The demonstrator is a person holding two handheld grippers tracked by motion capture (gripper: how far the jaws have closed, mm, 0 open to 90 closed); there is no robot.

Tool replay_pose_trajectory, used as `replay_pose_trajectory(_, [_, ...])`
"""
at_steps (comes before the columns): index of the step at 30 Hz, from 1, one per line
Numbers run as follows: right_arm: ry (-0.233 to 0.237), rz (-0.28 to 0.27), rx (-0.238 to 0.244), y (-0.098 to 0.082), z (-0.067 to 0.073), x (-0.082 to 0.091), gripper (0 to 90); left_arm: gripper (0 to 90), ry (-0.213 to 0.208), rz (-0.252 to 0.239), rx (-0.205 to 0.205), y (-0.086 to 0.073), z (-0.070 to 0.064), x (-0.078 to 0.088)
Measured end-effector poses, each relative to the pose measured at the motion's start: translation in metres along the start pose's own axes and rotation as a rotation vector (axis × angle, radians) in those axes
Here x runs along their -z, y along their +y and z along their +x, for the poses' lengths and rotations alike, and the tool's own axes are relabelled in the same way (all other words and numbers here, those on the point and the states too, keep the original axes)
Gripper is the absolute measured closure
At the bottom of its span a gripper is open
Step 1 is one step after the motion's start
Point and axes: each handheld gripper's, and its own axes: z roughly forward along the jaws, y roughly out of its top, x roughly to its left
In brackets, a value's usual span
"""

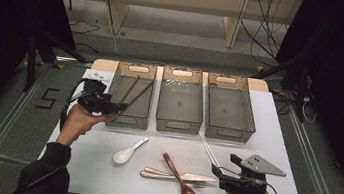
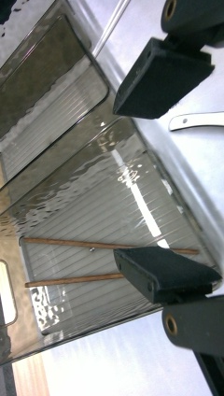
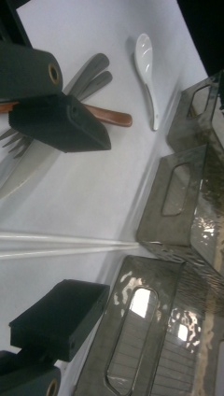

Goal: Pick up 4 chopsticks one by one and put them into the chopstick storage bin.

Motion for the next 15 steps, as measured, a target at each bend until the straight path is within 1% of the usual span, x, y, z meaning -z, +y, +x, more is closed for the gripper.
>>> replay_pose_trajectory(3, [-0.009, 0.061, -0.003, 0.007, -0.006, -0.001, 26.9, 22.5, -0.016, -0.029, 0.007, -0.011, -0.007, 0.005])
replay_pose_trajectory(4, [-0.011, 0.076, -0.008, 0.009, -0.008, -0.001, 27.6, 22.4, -0.027, -0.037, 0.007, -0.015, -0.010, 0.006])
replay_pose_trajectory(5, [-0.016, 0.094, -0.011, 0.012, -0.011, -0.001, 28.4, 22.0, -0.035, -0.036, 0.000, -0.019, -0.013, 0.006])
replay_pose_trajectory(6, [-0.020, 0.110, -0.011, 0.015, -0.013, -0.001, 28.7, 21.5, -0.035, -0.028, -0.015, -0.022, -0.016, 0.006])
replay_pose_trajectory(8, [-0.036, 0.146, 0.000, 0.020, -0.018, -0.002, 30.0, 20.5, -0.041, -0.035, -0.029, -0.028, -0.021, 0.007])
replay_pose_trajectory(10, [-0.037, 0.181, 0.004, 0.023, -0.023, -0.004, 31.1, 20.3, -0.053, -0.059, -0.020, -0.032, -0.025, 0.009])
replay_pose_trajectory(12, [-0.042, 0.231, 0.007, 0.026, -0.026, -0.007, 31.7, 19.8, -0.056, -0.074, -0.033, -0.035, -0.029, 0.012])
replay_pose_trajectory(13, [-0.042, 0.258, 0.011, 0.027, -0.028, -0.009, 32.0, 19.4, -0.057, -0.086, -0.034, -0.037, -0.032, 0.013])
replay_pose_trajectory(15, [-0.039, 0.316, 0.012, 0.028, -0.030, -0.013, 33.5, 19.3, -0.070, -0.105, -0.040, -0.041, -0.035, 0.016])
